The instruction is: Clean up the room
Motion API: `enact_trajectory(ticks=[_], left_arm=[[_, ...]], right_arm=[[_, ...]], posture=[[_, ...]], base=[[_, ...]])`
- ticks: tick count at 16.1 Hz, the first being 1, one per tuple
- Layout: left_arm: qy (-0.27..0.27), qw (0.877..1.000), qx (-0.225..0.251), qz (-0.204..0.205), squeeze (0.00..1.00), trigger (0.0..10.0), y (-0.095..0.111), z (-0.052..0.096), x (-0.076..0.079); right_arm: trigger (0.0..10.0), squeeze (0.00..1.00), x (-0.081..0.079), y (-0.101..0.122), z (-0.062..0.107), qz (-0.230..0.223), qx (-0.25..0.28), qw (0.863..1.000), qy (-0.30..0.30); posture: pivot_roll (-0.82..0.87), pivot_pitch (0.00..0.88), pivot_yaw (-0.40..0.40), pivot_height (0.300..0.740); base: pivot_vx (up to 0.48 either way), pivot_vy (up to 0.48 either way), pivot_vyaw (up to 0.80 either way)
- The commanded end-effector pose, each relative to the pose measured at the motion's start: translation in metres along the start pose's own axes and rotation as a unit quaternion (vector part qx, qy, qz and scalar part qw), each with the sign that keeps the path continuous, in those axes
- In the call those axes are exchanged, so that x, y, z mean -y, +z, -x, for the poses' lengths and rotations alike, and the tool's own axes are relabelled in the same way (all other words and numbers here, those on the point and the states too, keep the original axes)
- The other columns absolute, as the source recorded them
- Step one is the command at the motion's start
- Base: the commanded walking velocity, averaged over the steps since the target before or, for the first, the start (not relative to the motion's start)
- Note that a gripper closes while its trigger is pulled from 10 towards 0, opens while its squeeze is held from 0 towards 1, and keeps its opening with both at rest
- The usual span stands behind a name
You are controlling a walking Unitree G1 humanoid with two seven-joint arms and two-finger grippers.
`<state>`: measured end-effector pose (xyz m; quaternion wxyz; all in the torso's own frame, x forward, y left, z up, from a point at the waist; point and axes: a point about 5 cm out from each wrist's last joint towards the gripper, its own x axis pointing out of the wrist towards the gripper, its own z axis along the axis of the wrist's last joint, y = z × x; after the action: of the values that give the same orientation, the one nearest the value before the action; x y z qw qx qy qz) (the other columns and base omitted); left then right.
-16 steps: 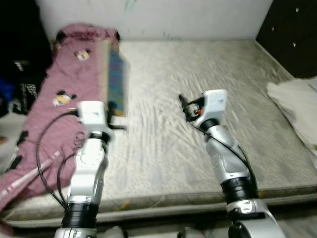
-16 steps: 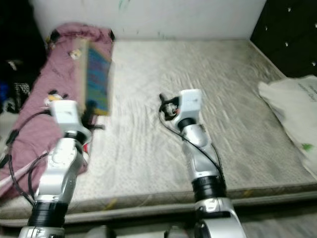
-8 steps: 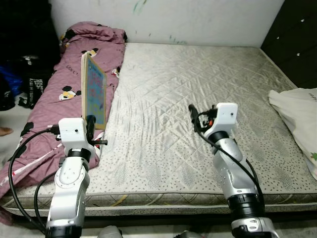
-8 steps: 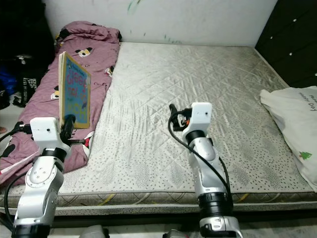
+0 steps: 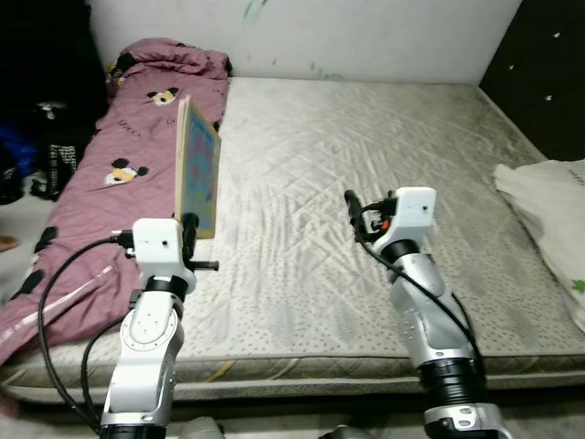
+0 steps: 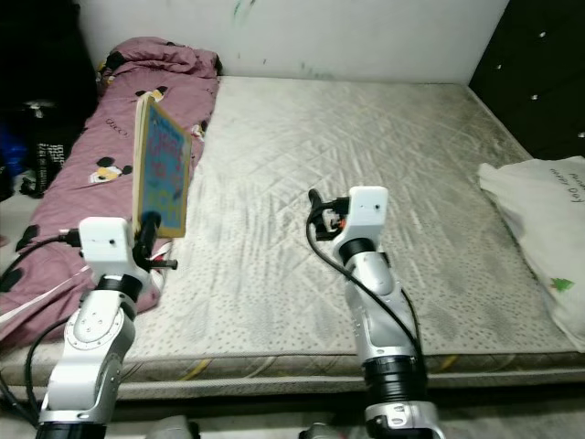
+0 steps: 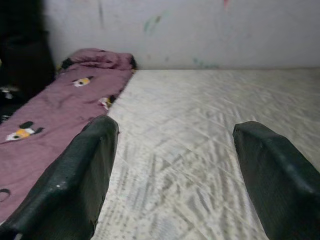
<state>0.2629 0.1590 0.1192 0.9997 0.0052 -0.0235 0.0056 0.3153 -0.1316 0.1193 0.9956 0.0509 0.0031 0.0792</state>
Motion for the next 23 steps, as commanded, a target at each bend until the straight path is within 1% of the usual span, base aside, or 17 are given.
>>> enact_trajectory(ticks=[1,3,7,10,12,16,17,20,23], left_arm=[[0.012,0.999,0.042,0.014,0.00,10.0,0.019,-0.006,0.002],[0.021,0.999,0.040,0.022,0.00,10.0,0.018,-0.005,0.000],[0.019,0.999,0.037,0.026,0.00,10.0,0.016,-0.004,0.004],[0.023,0.999,0.036,0.031,0.00,10.0,0.016,-0.002,0.006],[0.033,0.998,0.035,0.035,0.00,10.0,0.015,-0.001,0.004],[0.023,0.999,0.035,0.035,0.00,10.0,0.015,-0.006,0.005],[0.010,0.999,0.035,0.035,0.00,10.0,0.016,-0.011,0.009],[-0.005,0.999,0.036,0.035,0.00,10.0,0.017,-0.020,0.015],[-0.019,0.999,0.038,0.029,0.00,10.0,0.017,-0.027,0.020]], right_arm=[[10.0,0.00,0.003,0.008,-0.002,0.012,0.011,1.000,-0.002],[10.0,0.00,0.003,0.009,-0.003,0.013,0.010,1.000,0.001],[10.0,0.00,0.003,0.009,-0.005,0.020,0.007,1.000,0.009],[10.0,0.00,-0.002,0.008,-0.008,0.022,0.002,0.999,0.024],[10.0,0.00,-0.006,0.010,-0.011,0.023,0.003,0.999,0.031],[10.0,0.00,-0.004,0.010,-0.012,0.025,0.008,0.999,0.024],[10.0,0.00,-0.001,0.010,-0.010,0.026,0.011,0.999,0.016],[10.0,0.00,0.004,0.011,-0.008,0.025,0.020,0.999,-0.003],[10.0,0.00,0.006,0.008,-0.008,0.021,0.025,0.999,-0.018]], posture=[[-0.06,0.000,-0.044,0.740],[-0.06,0.000,-0.044,0.740],[-0.05,0.000,-0.066,0.740],[-0.03,0.000,-0.090,0.740],[-0.03,0.000,-0.094,0.740],[-0.05,0.000,-0.057,0.740],[-0.07,0.000,-0.037,0.740],[-0.10,0.000,0.002,0.740],[-0.11,0.000,0.033,0.740]], base=[[0.000,0.000,0.00],[0.000,-0.261,0.00],[0.000,-0.340,0.00],[0.000,-0.431,0.00],[0.000,-0.450,0.00],[0.000,-0.449,0.00],[0.000,-0.450,0.00],[0.000,-0.442,0.00],[0.000,0.000,0.00]])
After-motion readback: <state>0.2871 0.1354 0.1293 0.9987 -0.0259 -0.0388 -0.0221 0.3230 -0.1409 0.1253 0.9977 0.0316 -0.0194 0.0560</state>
